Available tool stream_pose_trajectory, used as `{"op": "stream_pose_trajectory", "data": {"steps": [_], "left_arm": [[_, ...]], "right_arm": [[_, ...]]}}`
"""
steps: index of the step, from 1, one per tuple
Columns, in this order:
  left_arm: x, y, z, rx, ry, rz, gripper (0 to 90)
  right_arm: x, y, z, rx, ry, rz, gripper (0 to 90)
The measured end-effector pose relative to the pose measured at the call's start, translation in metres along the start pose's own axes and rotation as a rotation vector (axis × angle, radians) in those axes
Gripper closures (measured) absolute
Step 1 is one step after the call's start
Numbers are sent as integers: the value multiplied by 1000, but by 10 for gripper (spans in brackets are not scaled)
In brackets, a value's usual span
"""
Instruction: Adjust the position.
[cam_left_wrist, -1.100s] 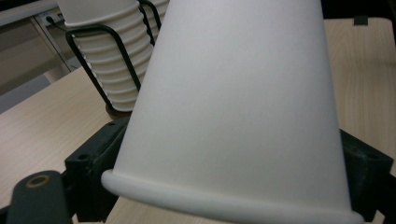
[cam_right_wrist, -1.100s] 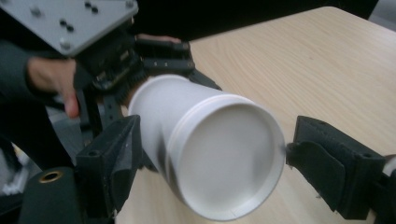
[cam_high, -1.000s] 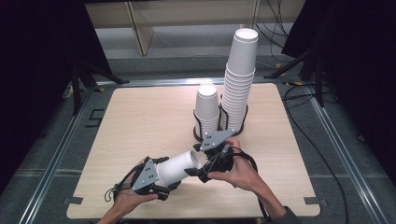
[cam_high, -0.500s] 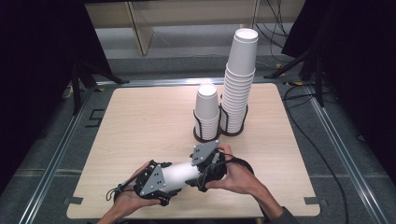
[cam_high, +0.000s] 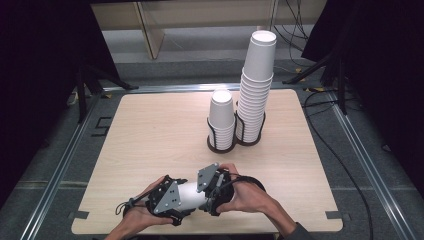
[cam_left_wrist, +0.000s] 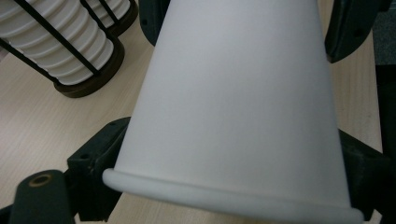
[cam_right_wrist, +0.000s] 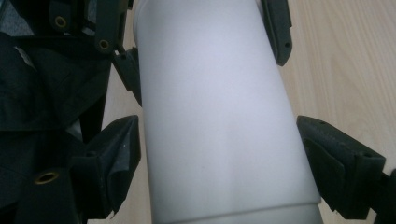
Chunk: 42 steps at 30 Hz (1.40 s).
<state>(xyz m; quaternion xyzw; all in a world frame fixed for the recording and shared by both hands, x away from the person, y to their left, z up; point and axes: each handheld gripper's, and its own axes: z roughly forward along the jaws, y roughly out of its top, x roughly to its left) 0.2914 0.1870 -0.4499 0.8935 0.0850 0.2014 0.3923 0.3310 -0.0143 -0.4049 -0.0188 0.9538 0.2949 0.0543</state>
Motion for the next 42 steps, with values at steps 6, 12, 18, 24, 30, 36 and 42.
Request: {"op": "stream_pose_trajectory", "data": {"steps": [6,12,18,24,30,36,42], "left_arm": [[0,0,0,9,-15,19,140],[-3,-1,2,23,-22,28,141],[-1,-2,1,-1,-15,32,124],[3,-7,2,-122,-16,-58,83],[10,-10,-6,-202,-20,-125,93],[21,-16,-16,-296,6,-229,153],[26,-18,-19,-365,13,-381,144]], "right_arm": [[0,-1,6,55,-15,-53,204],[3,-1,11,91,-6,-70,230],[0,-3,10,82,-8,-100,242],[-6,-9,4,40,3,-63,241],[-13,-19,-4,-12,43,-18,242],[-29,-35,-21,-73,-13,74,240],[-39,-45,-33,-242,-69,170,237]]}}
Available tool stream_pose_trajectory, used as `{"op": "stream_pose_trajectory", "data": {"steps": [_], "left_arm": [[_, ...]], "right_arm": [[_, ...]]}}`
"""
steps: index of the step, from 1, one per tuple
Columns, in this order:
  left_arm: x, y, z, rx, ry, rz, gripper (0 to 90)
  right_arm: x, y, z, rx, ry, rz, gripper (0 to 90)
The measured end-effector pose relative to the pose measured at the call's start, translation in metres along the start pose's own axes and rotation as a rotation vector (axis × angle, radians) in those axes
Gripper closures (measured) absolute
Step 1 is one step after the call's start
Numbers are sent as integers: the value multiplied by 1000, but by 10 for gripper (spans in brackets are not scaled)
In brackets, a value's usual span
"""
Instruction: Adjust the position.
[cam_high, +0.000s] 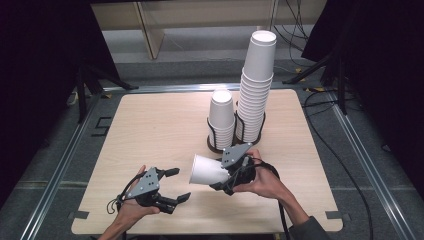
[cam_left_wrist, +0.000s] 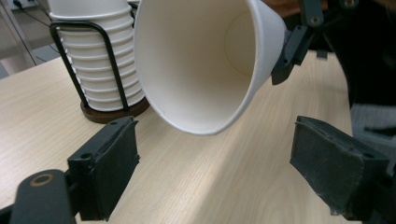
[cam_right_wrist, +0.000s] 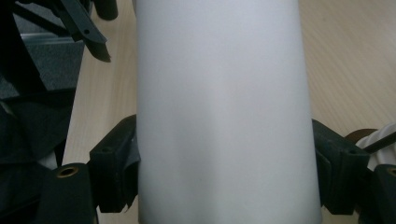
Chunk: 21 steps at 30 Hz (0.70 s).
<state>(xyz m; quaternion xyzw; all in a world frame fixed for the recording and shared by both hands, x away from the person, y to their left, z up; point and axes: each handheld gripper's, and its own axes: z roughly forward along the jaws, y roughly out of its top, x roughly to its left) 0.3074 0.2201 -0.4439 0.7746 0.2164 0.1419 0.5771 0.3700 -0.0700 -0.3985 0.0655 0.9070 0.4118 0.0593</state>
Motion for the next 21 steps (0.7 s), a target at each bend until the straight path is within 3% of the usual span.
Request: {"op": "stream_pose_trajectory", "data": {"steps": [1,4,5,8,12,14,17,20,21], "left_arm": [[1,-1,1,-32,-5,-26,144],[2,0,-1,-21,11,-42,144],[2,0,-2,-28,24,-50,144],[2,0,-1,-54,21,-77,144],[1,-1,0,-92,21,-113,144],[1,0,-1,-73,22,-113,142],[1,-2,2,-104,-3,-127,122],[-2,-1,2,-84,2,-125,82],[-2,-1,4,-107,-13,-127,64]], "right_arm": [[0,0,0,-7,-6,-4,236],[0,0,-1,-35,-13,-1,236],[1,0,1,-63,-6,-4,236],[4,0,4,-64,13,1,236],[6,0,9,-113,50,10,236],[6,1,10,-125,53,-9,236],[7,1,12,-151,79,0,235],[9,0,14,-164,105,6,235],[10,0,15,-164,113,12,236]]}}
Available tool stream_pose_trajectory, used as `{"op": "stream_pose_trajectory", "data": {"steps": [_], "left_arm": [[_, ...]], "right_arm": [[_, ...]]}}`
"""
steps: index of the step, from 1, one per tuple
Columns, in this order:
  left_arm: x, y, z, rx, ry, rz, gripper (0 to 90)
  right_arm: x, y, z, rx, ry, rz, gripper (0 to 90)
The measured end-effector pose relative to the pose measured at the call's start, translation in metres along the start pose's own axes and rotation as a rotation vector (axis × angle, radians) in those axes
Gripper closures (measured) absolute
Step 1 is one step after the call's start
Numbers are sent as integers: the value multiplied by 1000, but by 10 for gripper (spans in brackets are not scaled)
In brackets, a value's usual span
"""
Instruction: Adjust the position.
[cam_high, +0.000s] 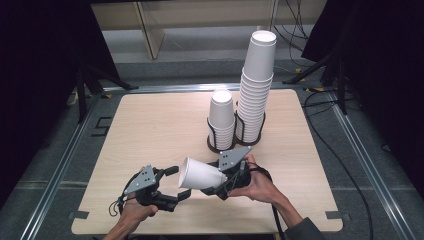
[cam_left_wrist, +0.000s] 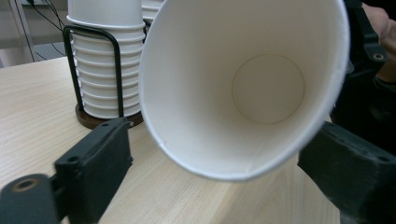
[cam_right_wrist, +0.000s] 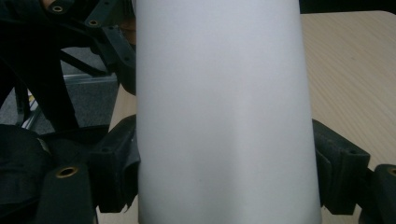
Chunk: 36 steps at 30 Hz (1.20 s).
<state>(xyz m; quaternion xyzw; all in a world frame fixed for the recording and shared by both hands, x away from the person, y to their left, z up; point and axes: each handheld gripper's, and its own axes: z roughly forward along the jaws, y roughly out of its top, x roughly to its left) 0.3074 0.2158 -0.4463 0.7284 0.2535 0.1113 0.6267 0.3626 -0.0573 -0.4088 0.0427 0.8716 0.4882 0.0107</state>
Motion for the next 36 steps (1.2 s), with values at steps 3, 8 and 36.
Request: {"op": "stream_pose_trajectory", "data": {"steps": [3,8,36], "left_arm": [[-2,1,1,-17,-16,-1,7],[-7,1,3,-39,-41,3,0],[-6,10,-4,-61,-106,24,136]], "right_arm": [[2,0,3,-12,27,1,236],[6,0,11,-19,64,-9,236],[4,-10,20,-13,109,65,159]]}}
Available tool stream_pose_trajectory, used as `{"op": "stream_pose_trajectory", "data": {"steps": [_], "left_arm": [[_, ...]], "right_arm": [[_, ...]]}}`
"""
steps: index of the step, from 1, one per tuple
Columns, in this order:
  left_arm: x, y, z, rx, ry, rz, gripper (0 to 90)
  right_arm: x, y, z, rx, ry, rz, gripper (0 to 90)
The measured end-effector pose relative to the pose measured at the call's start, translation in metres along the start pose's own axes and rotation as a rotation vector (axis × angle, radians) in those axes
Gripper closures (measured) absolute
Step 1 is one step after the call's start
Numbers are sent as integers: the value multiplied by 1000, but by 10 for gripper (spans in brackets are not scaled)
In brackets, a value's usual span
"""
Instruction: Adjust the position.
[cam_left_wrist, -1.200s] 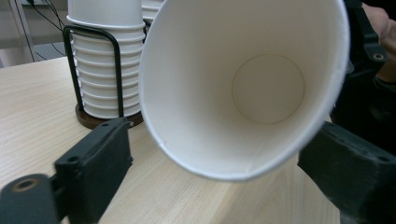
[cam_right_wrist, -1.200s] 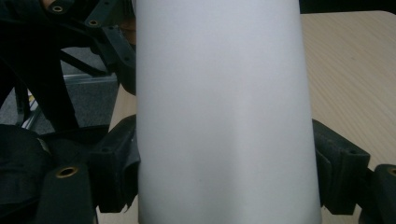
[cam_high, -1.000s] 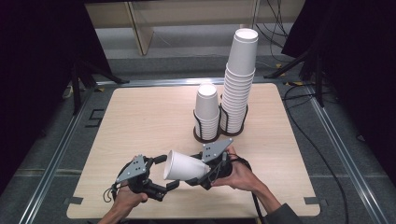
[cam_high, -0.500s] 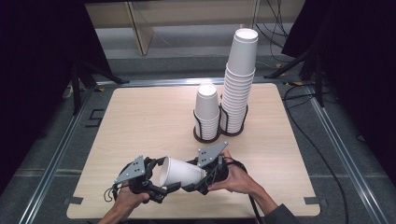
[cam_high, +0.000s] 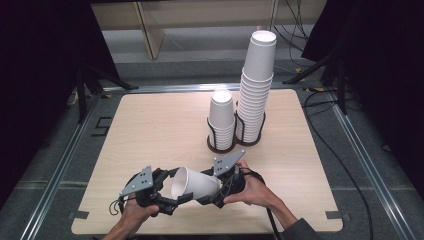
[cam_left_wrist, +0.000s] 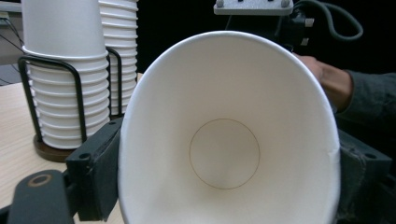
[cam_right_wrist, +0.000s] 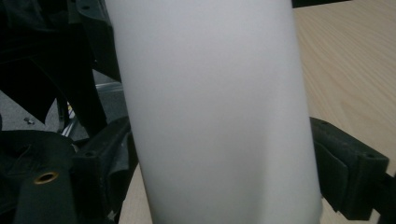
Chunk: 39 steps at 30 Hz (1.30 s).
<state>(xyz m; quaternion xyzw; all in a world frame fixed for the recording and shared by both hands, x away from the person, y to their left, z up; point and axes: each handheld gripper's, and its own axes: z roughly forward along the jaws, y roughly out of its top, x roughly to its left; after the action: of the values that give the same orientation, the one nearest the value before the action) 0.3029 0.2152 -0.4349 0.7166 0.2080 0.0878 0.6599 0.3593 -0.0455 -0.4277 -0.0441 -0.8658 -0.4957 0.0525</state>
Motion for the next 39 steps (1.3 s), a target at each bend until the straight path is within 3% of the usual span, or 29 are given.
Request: {"op": "stream_pose_trajectory", "data": {"steps": [5,9,11,13,18,19,23,26,30,31,32,33,34,39], "left_arm": [[3,1,-2,63,52,6,135],[1,0,0,121,70,14,135],[1,-1,2,113,65,19,135],[-1,1,3,143,83,32,135],[-5,6,2,199,115,40,134],[-5,5,3,184,107,35,134],[-6,7,3,204,108,37,132],[-6,6,3,199,109,30,118],[-2,6,1,114,100,-28,72],[-1,6,0,73,95,-50,65],[-1,6,0,73,95,-50,60],[0,6,-1,53,95,-57,60],[1,6,-3,41,107,-49,29],[4,4,-4,-18,95,-107,25]], "right_arm": [[2,5,-9,40,-101,-21,156],[12,15,-12,119,-199,-76,157],[14,16,-11,143,-215,-92,157],[20,18,-4,194,-233,-118,158],[26,18,9,241,-264,-147,159],[27,18,12,248,-266,-152,160],[33,19,23,287,-293,-176,160],[34,19,27,293,-300,-181,213],[31,20,23,229,-273,-163,232],[31,20,21,208,-264,-154,234],[29,20,19,169,-250,-137,236],[29,20,19,169,-250,-137,236],[27,20,14,96,-239,-95,237],[20,20,6,-21,-224,-33,237]]}}
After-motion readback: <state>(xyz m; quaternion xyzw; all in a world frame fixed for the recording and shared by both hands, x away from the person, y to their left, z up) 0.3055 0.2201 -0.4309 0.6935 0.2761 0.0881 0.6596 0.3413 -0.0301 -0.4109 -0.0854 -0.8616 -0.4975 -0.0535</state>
